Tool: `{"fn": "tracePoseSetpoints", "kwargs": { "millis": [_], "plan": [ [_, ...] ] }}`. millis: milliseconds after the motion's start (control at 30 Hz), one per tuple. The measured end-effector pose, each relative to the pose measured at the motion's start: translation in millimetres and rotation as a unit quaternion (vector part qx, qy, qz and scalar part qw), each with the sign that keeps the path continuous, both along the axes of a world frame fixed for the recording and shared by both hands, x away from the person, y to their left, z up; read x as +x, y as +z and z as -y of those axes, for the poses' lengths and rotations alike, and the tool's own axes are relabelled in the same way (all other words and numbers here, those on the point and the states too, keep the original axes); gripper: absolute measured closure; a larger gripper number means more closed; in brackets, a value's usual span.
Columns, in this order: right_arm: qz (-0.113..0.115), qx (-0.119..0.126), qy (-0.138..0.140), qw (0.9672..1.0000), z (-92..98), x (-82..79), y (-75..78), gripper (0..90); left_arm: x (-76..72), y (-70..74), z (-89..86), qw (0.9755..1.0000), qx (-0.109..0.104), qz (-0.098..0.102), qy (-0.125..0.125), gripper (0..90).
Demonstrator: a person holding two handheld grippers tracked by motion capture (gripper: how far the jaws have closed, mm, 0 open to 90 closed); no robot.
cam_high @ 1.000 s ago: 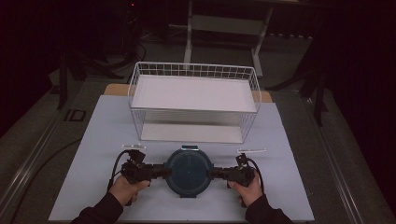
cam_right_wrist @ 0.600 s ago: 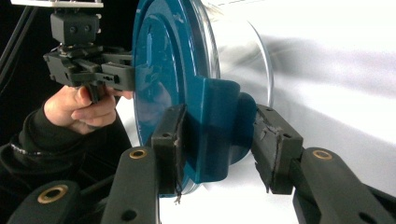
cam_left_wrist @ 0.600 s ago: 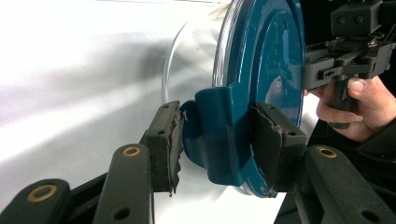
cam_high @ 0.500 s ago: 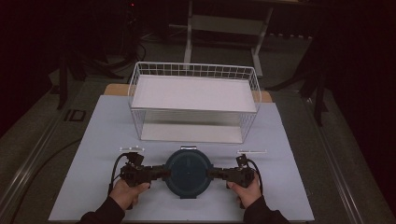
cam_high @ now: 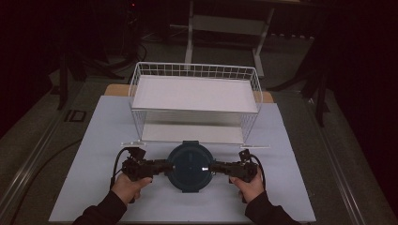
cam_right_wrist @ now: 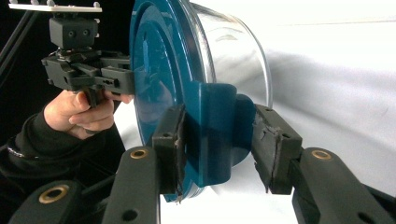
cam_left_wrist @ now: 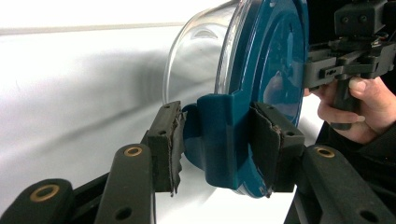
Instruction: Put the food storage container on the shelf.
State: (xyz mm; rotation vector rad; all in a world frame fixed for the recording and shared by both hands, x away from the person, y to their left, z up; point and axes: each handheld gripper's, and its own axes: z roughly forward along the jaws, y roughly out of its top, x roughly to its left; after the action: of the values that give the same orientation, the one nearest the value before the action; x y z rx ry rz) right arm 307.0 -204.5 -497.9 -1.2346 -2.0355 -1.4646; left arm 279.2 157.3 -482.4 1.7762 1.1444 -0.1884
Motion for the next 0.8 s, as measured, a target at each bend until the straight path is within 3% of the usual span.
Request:
{"fn": "tracePoseSetpoints", "kwargs": {
  "millis": [333, 800],
  "plan": [
    [0.017, 0.007, -0.005, 0.9998, 6.5, 19.8, 7.4, 56.9, 18.3, 6.5, 5.5, 0.9995, 0.002, 0.030, -0.004, 55.5],
    [0.051, -0.007, -0.016, 0.9985, 11.2, 57.3, 18.8, 56.8, 48.4, -0.6, 11.5, 0.9982, -0.015, 0.058, 0.006, 55.7]
  ]
}}
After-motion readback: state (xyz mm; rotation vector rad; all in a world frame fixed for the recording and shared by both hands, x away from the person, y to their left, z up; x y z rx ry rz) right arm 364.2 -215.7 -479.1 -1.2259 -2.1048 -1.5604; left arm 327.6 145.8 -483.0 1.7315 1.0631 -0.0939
